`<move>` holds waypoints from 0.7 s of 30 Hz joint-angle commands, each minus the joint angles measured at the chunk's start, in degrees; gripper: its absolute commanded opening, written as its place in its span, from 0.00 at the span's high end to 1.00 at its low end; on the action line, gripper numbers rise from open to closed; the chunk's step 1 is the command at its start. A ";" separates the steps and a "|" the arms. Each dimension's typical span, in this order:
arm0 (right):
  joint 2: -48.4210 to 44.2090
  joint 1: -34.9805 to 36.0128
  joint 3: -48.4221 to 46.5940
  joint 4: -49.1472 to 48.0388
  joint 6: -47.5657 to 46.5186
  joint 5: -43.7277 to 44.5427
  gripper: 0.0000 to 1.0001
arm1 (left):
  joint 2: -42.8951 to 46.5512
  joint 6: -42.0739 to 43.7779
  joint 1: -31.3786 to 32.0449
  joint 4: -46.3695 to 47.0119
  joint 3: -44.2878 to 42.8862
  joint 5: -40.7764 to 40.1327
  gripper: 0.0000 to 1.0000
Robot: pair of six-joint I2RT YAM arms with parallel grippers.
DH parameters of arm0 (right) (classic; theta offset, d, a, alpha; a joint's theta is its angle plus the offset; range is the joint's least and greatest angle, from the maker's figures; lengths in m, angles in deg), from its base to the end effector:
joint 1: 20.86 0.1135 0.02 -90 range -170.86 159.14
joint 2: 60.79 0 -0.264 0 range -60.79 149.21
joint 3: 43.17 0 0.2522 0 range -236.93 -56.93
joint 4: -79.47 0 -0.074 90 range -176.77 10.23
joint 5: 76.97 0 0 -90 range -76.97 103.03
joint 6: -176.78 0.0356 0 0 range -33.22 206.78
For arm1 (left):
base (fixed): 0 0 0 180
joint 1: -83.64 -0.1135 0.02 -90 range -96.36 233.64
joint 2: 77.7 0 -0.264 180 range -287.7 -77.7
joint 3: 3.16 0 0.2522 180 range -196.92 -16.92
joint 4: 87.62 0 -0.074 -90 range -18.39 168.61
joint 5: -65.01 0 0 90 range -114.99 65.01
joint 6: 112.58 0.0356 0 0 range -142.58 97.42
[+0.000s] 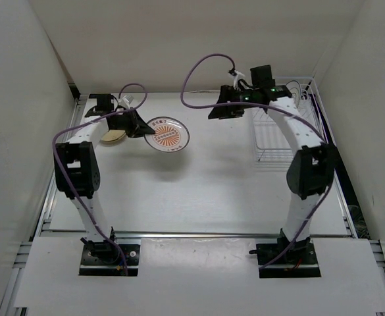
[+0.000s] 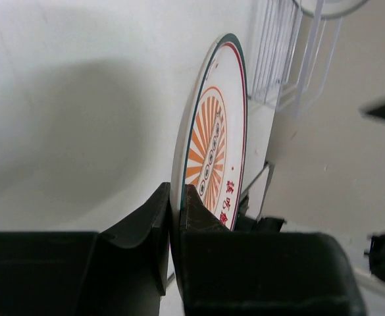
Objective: Unload the plates from the dish rack
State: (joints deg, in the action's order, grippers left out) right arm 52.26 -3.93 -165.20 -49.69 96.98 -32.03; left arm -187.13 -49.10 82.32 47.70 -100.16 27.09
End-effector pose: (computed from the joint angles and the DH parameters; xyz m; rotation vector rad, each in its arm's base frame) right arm 0.4196 0.1541 0.3296 -0.5499 2.2281 1.1464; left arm 0.4067 -0.0187 0.2277 -0.2481 2.4801 -1.3352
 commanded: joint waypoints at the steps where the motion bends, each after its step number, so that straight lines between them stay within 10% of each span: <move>1: -11.16 0.74 3.49 1.33 -4.22 2.17 0.20 | -3.85 -6.95 0.36 3.32 -9.18 -0.83 0.90; 11: -27.70 0.74 22.04 5.63 -4.75 2.69 0.20 | -26.96 -9.16 2.98 9.47 -36.26 4.50 0.90; 21: -31.14 -0.84 28.73 8.01 -7.21 4.72 0.20 | -38.58 -8.54 5.45 12.02 -39.89 9.98 0.90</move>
State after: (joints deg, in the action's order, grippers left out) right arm 23.56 -4.52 -136.11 -41.34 91.60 -27.48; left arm -227.65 -57.56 87.67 58.06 -137.95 32.77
